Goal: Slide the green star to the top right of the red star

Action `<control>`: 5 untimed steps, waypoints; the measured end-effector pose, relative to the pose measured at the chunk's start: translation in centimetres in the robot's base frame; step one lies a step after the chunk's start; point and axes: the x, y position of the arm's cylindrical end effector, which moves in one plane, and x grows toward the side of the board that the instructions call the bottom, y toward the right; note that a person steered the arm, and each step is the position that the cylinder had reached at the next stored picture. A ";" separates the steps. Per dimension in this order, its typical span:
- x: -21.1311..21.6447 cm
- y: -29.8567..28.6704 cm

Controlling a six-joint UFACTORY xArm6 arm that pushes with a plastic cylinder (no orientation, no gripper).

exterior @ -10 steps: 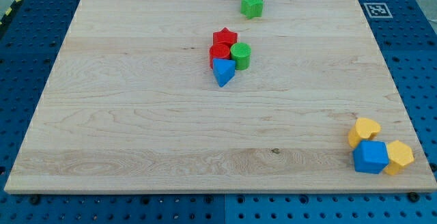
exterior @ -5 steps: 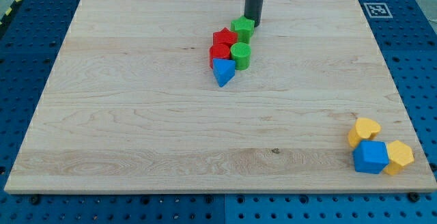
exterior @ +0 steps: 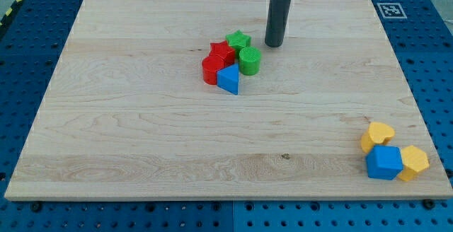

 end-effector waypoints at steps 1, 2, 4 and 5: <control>1.9 0.0; 5.0 0.0; 9.6 -1.9; 9.7 -1.9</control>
